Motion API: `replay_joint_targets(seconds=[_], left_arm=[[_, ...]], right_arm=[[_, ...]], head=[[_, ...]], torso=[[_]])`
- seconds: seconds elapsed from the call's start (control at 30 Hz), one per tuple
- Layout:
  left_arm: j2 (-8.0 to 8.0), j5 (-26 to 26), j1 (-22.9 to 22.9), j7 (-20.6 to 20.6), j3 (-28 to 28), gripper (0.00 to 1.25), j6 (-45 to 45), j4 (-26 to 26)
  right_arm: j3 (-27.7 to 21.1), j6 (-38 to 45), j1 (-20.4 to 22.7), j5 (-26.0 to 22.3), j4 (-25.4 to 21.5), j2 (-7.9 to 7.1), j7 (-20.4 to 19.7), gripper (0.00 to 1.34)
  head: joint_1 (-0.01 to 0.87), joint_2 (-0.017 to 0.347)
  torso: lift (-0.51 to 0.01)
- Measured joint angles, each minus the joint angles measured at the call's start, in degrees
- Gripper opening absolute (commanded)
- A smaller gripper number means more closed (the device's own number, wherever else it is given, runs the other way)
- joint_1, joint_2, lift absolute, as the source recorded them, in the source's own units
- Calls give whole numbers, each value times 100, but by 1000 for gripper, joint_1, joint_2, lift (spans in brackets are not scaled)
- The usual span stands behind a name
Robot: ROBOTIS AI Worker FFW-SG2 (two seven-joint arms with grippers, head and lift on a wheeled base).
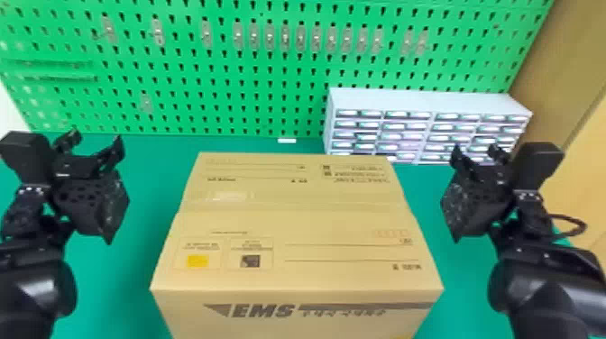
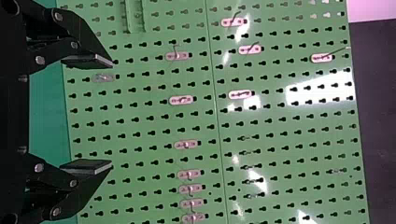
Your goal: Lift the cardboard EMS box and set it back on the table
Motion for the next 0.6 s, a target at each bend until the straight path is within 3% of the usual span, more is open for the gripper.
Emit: replay_joint_targets(seconds=[0.6], left_arm=[[0, 6, 1, 0, 8, 759, 0, -8]], right_arm=[[9, 0, -5, 33, -9, -6, 0, 801]], head=[[678, -15]], torso=[[4]])
